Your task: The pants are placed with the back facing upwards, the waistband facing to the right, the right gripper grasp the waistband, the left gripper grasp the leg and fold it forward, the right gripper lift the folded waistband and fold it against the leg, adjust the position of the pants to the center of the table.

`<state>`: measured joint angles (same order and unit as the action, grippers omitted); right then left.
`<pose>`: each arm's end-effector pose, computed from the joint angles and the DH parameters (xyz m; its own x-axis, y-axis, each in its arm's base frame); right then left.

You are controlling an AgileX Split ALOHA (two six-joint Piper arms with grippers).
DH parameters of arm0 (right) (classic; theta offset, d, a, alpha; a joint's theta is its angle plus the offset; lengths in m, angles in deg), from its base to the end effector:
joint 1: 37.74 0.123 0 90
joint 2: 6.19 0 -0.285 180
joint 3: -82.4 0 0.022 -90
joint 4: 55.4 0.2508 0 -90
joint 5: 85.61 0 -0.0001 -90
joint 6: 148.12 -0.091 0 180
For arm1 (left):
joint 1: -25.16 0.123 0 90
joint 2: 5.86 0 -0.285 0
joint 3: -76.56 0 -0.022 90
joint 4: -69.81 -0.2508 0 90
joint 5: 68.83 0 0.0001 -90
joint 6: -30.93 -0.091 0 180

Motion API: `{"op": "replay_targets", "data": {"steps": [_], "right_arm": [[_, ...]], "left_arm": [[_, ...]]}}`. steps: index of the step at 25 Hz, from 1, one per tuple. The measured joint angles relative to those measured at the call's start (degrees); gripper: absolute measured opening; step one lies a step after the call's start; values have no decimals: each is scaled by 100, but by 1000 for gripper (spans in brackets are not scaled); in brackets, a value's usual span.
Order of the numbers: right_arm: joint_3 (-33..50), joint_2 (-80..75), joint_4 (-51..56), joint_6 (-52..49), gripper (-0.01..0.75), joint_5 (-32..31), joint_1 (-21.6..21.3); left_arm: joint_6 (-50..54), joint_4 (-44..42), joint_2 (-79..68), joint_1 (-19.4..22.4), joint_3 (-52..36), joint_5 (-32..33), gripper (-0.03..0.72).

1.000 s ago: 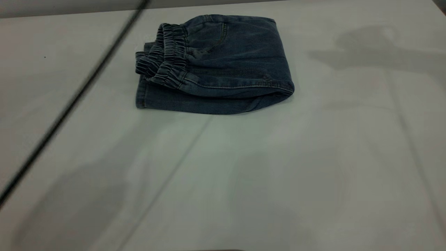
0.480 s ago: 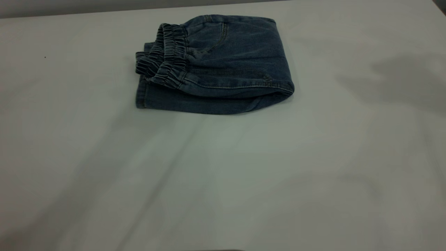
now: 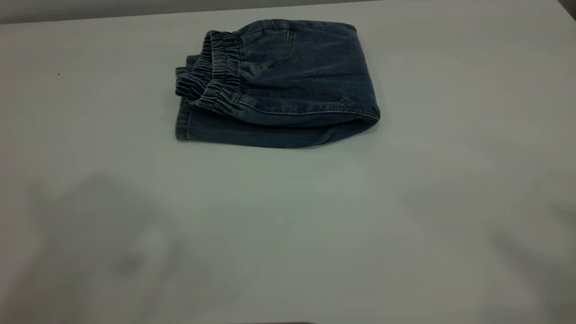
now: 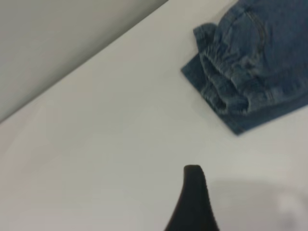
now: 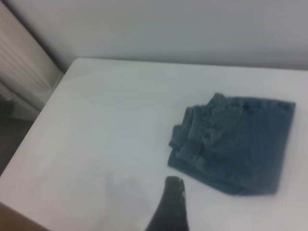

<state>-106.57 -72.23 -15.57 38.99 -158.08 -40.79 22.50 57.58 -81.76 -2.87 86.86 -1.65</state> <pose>0.1447 0.0480 0.4971 -0.6203 0.1296 -0.7736 -0.3866 0.8076 0.4453 0.1989 -0.0857 0.4629 -0.5020 0.5216 -0.6898 0.4606 0.8364 0.2973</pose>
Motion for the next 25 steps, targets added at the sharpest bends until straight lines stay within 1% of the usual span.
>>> {"op": "replay_targets", "data": {"steps": [4,7,13,20,25], "right_arm": [[1006,1004,-113,0,594,-18,0],[1780,1681,-240,0,594,-22,0],[2774,2891,-617,42,594,-25,0],[3570,4323,-994,42,594,-65,0],[4222,4887,-1689,42,594,-89,0]], "left_arm": [[57,84,1355,0,-1055,0,535],[298,255,2405,0,-1699,0,535],[509,401,3959,0,-2621,0,535],[509,491,4774,0,-3405,0,535],[434,818,4962,0,-4002,0,535]]}}
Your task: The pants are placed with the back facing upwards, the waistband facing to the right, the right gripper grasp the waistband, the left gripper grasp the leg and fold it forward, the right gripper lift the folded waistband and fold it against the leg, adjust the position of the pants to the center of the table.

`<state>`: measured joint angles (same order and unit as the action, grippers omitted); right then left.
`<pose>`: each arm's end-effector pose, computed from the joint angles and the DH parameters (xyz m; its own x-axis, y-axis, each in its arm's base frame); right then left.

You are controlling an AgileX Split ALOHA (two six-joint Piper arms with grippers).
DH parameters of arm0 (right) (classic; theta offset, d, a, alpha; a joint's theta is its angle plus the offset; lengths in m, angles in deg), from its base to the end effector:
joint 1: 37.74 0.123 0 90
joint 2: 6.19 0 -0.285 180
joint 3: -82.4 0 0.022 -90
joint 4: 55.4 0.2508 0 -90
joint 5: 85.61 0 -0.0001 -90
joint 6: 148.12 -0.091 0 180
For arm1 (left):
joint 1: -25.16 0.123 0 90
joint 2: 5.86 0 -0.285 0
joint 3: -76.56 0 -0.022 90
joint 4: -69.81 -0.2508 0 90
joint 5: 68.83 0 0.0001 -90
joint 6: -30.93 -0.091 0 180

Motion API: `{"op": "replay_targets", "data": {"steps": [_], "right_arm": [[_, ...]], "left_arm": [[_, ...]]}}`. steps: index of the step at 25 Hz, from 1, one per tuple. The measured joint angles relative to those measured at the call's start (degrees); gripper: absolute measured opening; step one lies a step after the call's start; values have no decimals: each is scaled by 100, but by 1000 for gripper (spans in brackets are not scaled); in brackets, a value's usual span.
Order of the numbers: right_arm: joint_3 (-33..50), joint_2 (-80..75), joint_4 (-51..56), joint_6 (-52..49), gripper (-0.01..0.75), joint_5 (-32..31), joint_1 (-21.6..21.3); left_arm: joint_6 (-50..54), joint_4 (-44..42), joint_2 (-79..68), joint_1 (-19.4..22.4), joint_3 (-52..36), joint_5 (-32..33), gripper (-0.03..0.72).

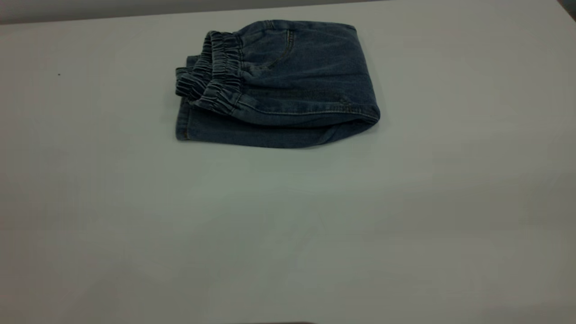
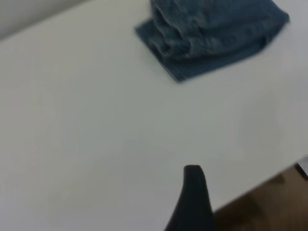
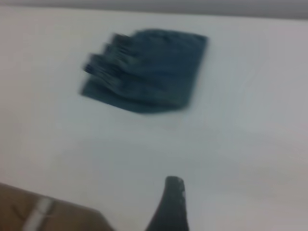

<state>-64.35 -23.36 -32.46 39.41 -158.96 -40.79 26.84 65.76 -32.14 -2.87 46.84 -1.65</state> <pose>-0.0200 0.0351 0.3385 -0.5326 0.0184 -0.8462 -0.2711 0.9434 0.1912 0.0170 -0.0023 0.3580 -0.4385 0.3450 -0.8298 0.4664 0.8767 0.1180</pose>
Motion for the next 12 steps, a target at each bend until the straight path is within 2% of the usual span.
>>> {"op": "replay_targets", "data": {"steps": [5,12], "right_arm": [[669,88,-839,0,594,170,0],[1401,88,-1153,25,594,680,0]], "left_arm": [[-278,370,10,0,-640,0,535],[-314,554,10,0,-1317,0,535]]}}
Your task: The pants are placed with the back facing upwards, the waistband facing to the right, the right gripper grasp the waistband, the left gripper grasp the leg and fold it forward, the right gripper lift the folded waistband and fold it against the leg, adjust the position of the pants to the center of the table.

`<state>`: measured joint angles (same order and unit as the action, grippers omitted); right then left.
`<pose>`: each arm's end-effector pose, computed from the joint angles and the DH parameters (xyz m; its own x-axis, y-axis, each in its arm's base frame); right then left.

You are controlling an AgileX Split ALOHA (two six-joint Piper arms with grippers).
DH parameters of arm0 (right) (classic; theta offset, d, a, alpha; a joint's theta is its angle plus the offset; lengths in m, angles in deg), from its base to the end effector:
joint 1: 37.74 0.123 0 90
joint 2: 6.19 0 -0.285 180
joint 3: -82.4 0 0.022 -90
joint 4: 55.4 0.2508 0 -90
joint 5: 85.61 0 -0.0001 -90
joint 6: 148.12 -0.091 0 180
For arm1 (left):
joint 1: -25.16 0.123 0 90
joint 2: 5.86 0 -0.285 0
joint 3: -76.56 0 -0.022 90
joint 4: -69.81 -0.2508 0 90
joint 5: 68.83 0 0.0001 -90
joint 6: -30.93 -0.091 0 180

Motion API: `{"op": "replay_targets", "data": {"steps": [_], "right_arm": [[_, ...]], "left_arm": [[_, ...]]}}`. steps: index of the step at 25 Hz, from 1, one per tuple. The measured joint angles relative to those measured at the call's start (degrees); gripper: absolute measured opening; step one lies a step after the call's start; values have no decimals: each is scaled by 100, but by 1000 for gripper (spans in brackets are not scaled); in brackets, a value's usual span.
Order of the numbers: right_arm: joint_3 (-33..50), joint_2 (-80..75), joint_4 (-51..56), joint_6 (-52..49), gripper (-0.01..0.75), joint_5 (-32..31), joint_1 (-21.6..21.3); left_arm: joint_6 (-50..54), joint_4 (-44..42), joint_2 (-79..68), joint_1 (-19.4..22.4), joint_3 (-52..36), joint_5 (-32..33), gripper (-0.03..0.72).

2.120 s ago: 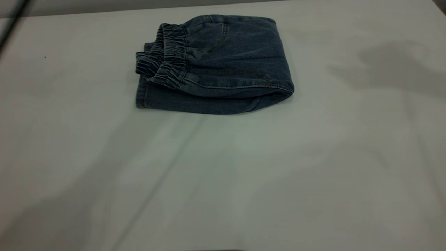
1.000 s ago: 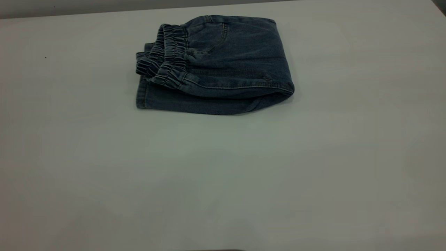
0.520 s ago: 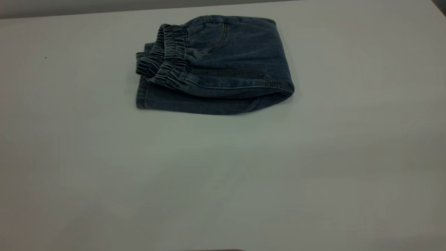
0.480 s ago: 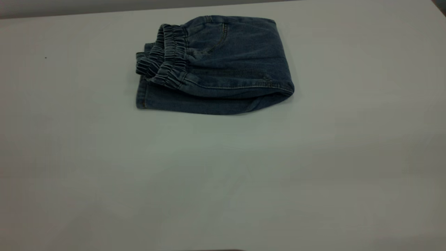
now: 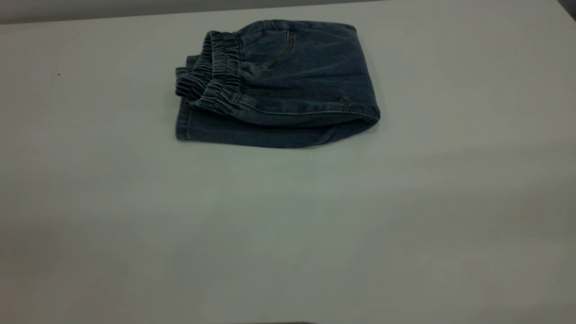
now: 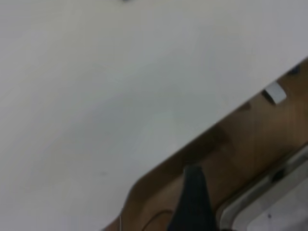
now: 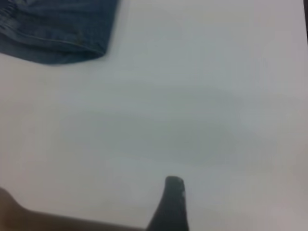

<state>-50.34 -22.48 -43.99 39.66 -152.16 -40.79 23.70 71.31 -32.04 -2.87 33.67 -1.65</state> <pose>0.0109 0.0160 0.2771 -0.6318 -0.0211 -0.7749 -0.1225 0.9898 0.0729 0.0285 -0.0177 0.2931 -0.5772 0.4384 -0.6890 0.5551 0.8294 0.0628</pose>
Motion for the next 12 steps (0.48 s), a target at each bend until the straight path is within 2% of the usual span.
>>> {"op": "replay_targets", "data": {"steps": [12], "right_arm": [[168,0,-352,-72,594,22,0]], "left_arm": [[128,23,0,0,-484,-142,535]]}}
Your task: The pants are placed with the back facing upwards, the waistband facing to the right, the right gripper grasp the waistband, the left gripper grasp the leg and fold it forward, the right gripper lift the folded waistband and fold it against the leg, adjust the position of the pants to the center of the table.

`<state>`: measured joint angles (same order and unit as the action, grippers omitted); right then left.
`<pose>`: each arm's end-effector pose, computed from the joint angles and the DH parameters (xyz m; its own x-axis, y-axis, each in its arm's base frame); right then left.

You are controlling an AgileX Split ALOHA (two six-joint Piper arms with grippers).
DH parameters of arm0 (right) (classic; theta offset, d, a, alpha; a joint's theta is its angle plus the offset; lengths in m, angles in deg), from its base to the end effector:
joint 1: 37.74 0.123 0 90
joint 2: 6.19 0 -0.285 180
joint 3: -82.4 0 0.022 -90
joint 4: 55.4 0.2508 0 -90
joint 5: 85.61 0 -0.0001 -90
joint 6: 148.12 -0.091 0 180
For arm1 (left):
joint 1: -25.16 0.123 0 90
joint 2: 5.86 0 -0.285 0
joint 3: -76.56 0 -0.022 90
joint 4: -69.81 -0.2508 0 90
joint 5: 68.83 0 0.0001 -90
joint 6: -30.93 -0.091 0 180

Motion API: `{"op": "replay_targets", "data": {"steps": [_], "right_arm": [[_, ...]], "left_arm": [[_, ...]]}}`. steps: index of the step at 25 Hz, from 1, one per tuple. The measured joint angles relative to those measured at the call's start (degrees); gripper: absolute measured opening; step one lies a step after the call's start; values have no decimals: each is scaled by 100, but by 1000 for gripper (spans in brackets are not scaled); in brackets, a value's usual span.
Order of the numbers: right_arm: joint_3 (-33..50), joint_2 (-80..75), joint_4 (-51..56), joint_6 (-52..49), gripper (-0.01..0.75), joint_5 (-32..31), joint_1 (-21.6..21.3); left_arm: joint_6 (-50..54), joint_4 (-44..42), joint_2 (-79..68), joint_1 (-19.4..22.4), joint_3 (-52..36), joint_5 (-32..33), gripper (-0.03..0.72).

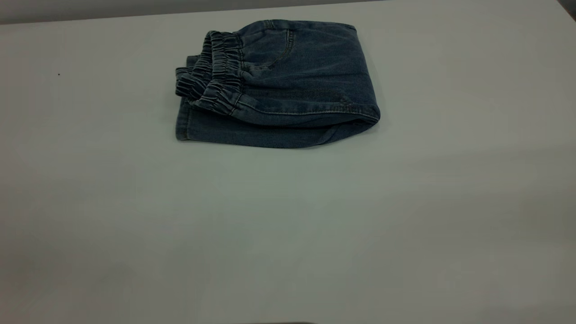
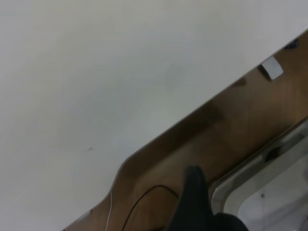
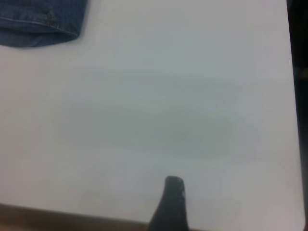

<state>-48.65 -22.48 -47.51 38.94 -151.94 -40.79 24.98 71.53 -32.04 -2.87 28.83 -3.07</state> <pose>0.0132 0.0108 0.2682 -0.6557 -0.0322 -0.7544 -0.0859 0.9958 0.0322 0.0323 -0.0200 0.2700 -0.6256 0.4366 -0.6465 0.5449 0.8377 0.0384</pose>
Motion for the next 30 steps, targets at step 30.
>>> {"op": "replay_targets", "data": {"steps": [30], "right_arm": [[2,230,0,-18,594,-5,0]], "left_arm": [[163,2,896,2143,-127,-179,535]]}}
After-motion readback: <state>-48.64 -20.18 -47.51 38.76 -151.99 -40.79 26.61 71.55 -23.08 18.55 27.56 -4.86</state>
